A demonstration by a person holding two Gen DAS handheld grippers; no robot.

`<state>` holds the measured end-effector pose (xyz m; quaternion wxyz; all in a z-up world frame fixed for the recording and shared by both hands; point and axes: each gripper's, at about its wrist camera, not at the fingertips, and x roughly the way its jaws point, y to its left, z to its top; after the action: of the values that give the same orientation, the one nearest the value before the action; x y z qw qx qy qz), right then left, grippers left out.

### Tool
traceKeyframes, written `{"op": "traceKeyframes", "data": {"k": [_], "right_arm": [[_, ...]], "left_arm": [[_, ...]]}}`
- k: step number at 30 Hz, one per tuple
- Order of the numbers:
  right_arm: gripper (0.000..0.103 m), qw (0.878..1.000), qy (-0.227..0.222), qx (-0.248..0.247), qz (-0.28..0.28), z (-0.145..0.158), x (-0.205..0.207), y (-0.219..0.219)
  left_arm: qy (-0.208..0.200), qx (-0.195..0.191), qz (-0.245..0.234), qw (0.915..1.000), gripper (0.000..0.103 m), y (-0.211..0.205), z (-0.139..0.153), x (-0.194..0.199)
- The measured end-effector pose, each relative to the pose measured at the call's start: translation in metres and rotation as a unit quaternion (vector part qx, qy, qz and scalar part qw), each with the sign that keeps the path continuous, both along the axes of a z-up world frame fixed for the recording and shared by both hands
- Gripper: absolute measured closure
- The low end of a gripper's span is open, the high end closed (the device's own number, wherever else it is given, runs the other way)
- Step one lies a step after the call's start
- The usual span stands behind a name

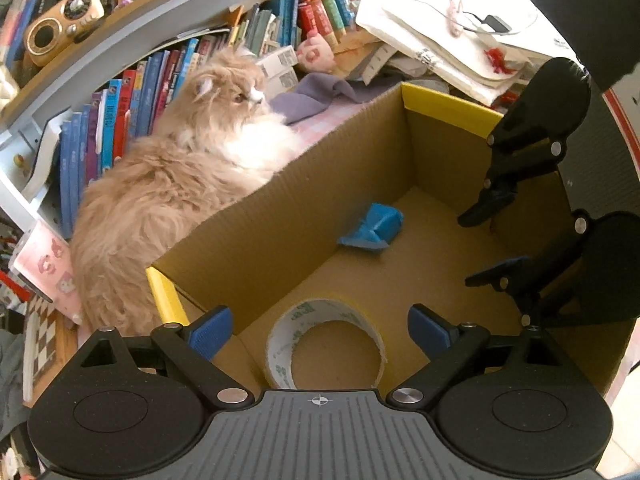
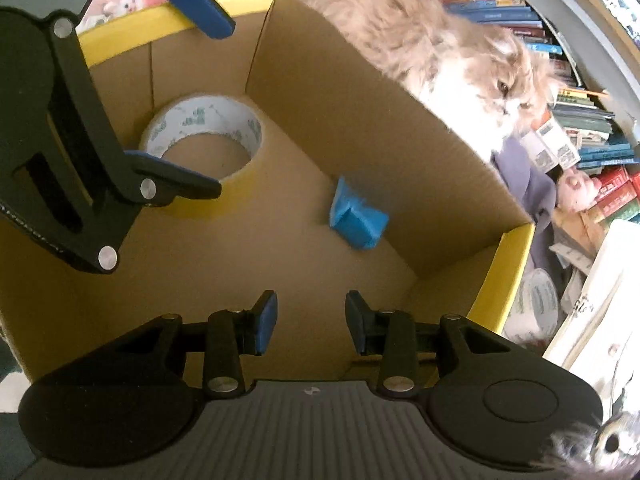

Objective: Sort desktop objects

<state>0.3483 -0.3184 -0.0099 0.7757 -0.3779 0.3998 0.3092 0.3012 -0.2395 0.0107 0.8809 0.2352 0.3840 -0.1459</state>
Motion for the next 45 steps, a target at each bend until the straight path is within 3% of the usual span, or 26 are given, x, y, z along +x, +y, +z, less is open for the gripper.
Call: {"op": "traceKeyframes", "data": {"k": [7, 13, 21, 27, 37, 45], "right_arm": [[0.066, 1.000, -0.004, -0.006, -0.002, 0.000, -0.015, -0.003], [0.058, 1.000, -0.005, 0.006, 0.000, 0.003, -0.024, -0.005], [0.042, 0.998, -0.055, 0.027, 0.001, 0.009, -0.029, -0.005], [0.039, 0.995, -0.070, 0.063, -0.017, 0.019, -0.033, -0.013], [0.038, 0.983, -0.109, 0.138, -0.057, 0.056, -0.063, -0.026], [0.036, 0.967, -0.128, 0.197, -0.101, 0.085, -0.084, -0.037]], "left_arm": [[0.005, 0.007, -0.013, 0.9999, 0.007, -0.003, -0.001, -0.008], [0.002, 0.011, -0.020, 0.9997, 0.007, -0.004, -0.002, -0.011], [-0.025, 0.027, -0.004, 0.9993, 0.006, -0.004, -0.002, -0.013], [-0.051, 0.016, -0.004, 0.9985, 0.006, 0.001, 0.003, -0.026], [-0.098, -0.055, 0.013, 0.9936, 0.002, 0.014, 0.039, -0.057], [-0.117, -0.116, 0.057, 0.9847, 0.002, 0.028, 0.059, -0.079]]}}
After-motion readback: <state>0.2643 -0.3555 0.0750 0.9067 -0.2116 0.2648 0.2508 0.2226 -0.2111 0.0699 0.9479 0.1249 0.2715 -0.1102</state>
